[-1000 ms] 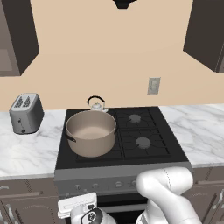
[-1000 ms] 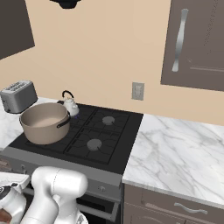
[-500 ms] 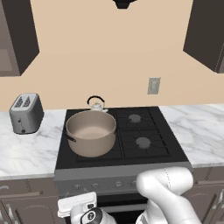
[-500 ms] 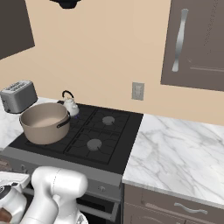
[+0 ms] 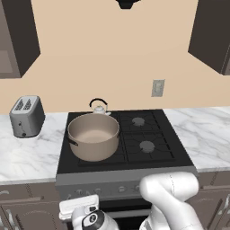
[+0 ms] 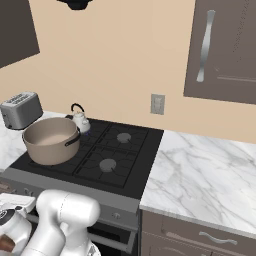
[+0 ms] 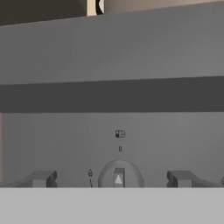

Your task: Pick the kettle from the cabinet and place it on a stove burner. Then pick the pot from the counter and place it on another stove burner. Finally, turn both burners on.

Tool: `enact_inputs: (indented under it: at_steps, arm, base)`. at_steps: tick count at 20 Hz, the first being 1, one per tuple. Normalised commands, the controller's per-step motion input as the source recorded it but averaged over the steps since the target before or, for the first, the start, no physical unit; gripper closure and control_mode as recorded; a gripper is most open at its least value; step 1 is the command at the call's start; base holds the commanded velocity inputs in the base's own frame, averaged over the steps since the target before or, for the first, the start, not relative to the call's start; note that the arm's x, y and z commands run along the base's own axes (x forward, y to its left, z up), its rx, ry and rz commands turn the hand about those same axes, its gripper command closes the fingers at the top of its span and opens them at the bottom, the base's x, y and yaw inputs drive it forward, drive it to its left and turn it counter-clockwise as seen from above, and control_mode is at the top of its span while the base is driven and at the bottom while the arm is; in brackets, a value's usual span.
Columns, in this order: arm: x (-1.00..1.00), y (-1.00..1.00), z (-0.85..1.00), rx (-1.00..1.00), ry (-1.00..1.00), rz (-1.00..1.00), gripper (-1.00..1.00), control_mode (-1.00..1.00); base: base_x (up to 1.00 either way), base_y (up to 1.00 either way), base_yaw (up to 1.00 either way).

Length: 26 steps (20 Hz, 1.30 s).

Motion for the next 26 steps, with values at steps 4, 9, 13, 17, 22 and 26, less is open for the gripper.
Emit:
enact_inputs:
  at_steps: [4, 9, 13, 17, 22, 26]
  arm:
    - [0.1, 0.0, 0.0, 0.02, 0.0, -0.01, -1.0, -1.0]
    - [0.05, 0.0, 0.0, 0.02, 0.0, 0.0, -1.0, -1.0]
    - [0.02, 0.0, -0.01, 0.01, 0.0, 0.0, -1.0, -1.0]
    - [0.02, 0.0, -0.03, 0.0, 0.0, 0.0, -1.0, -1.0]
    - [0.1, 0.0, -0.05, 0.0, 0.0, 0.0, -1.0, -1.0]
    - [0.13, 0.0, -0.1, 0.0, 0.0, 0.0, -1.0, -1.0]
  base:
    - [0.0, 0.0, 0.0]
    - [0.0, 0.0, 0.0]
    - [0.0, 0.0, 0.0]
    - [0.0, 0.0, 0.0]
    - [0.0, 0.0, 0.0]
    - [0.0, 0.0, 0.0]
